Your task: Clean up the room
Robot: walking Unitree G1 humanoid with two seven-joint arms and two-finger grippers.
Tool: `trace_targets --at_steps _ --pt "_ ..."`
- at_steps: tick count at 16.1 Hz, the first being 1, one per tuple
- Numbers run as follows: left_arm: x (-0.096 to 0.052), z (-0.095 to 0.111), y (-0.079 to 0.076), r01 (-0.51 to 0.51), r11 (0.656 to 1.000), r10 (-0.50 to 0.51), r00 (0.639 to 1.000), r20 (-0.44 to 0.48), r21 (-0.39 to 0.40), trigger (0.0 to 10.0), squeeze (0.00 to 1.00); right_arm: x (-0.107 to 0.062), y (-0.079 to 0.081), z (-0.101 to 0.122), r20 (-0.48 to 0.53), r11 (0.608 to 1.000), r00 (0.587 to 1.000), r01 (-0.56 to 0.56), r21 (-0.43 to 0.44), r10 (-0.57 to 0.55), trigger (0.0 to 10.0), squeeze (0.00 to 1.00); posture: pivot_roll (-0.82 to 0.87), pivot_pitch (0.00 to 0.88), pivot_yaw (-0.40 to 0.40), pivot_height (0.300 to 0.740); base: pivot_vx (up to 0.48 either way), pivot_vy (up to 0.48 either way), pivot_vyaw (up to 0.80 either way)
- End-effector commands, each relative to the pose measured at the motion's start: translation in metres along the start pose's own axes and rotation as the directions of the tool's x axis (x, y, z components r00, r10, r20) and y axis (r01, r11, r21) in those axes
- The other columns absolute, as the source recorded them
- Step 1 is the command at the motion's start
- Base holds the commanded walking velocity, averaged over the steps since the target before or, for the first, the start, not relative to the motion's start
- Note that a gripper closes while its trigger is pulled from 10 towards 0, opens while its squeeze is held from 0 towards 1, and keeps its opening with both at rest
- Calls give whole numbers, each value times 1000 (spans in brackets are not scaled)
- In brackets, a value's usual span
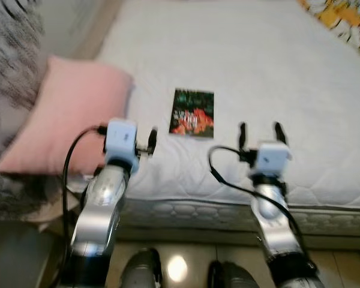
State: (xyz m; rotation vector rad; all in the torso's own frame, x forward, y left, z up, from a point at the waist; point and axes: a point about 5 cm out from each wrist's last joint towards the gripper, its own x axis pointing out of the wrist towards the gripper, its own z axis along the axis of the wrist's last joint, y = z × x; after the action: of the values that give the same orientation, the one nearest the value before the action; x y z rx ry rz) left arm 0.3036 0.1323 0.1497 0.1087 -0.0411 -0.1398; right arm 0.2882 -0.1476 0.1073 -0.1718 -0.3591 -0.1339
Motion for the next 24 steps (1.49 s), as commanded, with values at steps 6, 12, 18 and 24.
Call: trace_targets --at_steps 6,12,18,24 --pt "18 4 -45 120 992 -116 990 85 -48 10000 0 -12 -5 3 -50 998 999 18 54 -15 10000 0 -19 21 43 736 471 0 0" --pt "20 -6 -57 246 967 -247 969 -4 -70 10000 0 -20 -3 -2 -109 998 994 10 63 -3 10000 0 -28 34 58 736 396 0 0" --pt "15 -118 -24 -39 937 -184 791 -583 -348 10000 0 -82 -28 1 -219 1000 976 7 16 -3 10000 0 -169 218 97 736 0 0 0" --pt "20 -122 -28 -301 717 -197 777 -598 -628 10000 0 -112 -35 16 -288 1000 957 -18 -7 15 10000 0 -236 276 82 736 0 0 0"
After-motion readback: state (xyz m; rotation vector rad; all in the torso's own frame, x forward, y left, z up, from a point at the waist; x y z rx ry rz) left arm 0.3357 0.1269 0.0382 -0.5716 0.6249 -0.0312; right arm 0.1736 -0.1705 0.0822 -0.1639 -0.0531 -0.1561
